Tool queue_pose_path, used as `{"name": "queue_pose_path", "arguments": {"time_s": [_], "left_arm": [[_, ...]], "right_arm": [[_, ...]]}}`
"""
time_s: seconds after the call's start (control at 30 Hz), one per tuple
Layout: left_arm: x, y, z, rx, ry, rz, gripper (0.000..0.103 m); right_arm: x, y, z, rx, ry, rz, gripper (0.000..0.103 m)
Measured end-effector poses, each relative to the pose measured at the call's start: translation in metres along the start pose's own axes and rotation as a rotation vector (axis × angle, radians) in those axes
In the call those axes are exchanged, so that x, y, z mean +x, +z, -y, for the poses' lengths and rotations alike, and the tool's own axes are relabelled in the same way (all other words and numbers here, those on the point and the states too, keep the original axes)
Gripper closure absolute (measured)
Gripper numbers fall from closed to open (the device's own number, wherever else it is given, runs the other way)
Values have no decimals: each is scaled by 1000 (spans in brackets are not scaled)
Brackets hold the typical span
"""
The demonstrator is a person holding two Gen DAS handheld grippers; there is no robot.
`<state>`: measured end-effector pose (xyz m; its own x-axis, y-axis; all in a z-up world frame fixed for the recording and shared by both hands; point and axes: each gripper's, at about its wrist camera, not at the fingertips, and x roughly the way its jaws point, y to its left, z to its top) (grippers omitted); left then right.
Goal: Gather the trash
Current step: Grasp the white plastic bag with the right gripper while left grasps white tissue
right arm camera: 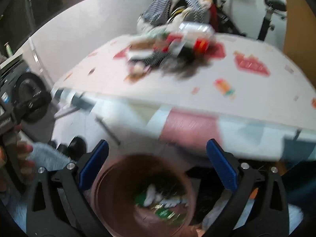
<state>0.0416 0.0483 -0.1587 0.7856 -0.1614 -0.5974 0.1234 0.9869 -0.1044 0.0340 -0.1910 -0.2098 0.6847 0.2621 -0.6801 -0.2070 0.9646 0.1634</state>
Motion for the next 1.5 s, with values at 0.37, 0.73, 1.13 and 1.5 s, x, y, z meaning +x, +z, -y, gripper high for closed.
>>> {"name": "queue_pose_path", "arguments": {"time_s": [0.37,0.73,1.13,1.5], "left_arm": [[50,82,-21,-76,-64,9,6],[126,127,-52,-262,-150,-115,29],[224,148,-42,-611,-404,-278,60],[271,154,-54,-790,-306,-295,82]], "right_arm": [[33,150,57,80,-129,115,6],[155,235,136,420,-32,-111,6],[129,215,144,481,120,19,53],[53,165,156,482,85,158,53]]}}
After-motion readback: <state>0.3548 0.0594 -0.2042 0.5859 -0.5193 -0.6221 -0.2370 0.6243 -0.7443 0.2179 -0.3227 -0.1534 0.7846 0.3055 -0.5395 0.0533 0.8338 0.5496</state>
